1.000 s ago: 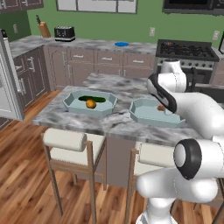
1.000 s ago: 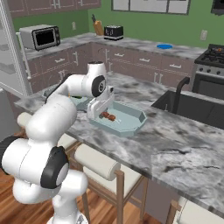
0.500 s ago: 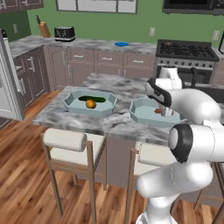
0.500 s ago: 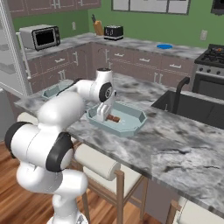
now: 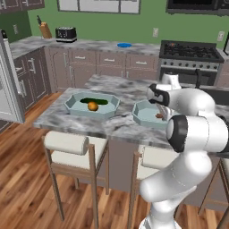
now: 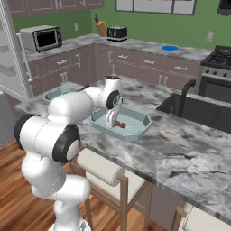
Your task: Place the cold items (mango and cucumber) from the fridge in one tupperware on the dining counter. Place the warm items (hot dog and kebab skewer) in the stove area in another tupperware.
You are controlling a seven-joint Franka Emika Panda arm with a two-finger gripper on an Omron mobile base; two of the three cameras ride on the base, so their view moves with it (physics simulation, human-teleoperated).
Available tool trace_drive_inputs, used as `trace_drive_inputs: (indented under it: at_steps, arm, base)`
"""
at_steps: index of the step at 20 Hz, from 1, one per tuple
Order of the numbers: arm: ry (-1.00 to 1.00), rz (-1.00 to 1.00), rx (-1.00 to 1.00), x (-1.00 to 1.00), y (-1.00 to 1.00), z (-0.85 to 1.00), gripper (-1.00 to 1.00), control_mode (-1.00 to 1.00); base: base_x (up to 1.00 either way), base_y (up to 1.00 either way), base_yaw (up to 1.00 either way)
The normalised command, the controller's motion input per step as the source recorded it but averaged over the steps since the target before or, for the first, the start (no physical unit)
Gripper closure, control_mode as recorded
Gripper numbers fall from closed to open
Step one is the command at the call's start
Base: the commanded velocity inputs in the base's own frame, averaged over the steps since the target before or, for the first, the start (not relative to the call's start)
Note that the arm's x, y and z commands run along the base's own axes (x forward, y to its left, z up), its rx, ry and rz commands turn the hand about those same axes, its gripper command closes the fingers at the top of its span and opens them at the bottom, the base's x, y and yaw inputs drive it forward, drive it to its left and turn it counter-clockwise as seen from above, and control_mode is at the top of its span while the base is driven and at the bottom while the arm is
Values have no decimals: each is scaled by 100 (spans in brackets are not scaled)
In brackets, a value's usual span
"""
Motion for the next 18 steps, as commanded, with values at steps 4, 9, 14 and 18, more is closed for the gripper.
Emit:
trace_drive_inputs:
  at_steps: [4,9,14,18]
  arm:
    - [0,0,0,9,0,-24,-100,-100]
    - [0,0,0,-3,0,-6,-100,-100]
    - [-22,0,0,-19,0,11,-100,-100]
    - [-39,0,0,-35,0,57,-100,-100]
  base:
    - [0,0,0]
    - [0,0,0]
    - [0,0,0]
    - [0,0,0]
